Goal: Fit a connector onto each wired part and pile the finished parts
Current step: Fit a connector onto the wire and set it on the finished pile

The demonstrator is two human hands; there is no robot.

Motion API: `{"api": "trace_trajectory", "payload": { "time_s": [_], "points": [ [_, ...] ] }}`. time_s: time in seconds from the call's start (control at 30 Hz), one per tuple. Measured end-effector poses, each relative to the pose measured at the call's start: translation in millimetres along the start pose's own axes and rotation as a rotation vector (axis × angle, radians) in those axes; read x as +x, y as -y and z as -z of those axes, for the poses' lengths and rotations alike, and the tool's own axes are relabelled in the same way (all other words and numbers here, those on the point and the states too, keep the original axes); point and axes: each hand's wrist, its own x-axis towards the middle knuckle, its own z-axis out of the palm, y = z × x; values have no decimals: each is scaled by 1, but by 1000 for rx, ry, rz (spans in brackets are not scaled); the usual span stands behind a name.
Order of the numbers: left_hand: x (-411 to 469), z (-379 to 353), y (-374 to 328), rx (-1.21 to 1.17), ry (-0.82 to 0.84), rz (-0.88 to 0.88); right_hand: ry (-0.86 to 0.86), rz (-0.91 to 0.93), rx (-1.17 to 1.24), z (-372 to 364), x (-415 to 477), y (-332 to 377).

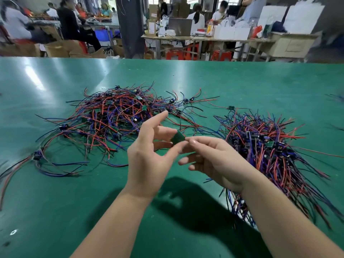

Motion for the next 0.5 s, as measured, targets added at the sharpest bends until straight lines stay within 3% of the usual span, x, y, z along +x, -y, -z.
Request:
{"api": "trace_trajectory", "payload": {
  "time_s": [0.17, 0.33, 0.5],
  "points": [
    [-5, -10, -13, -331, 132, 346, -123, 153, 255, 1, -1, -6],
    [1, -15, -24, -773, 208, 805, -178, 210, 221, 5, -2, -7],
    [4, -16, -25, -814, 260, 1083, -232, 196, 216, 4, 1, -11]
  ]
}}
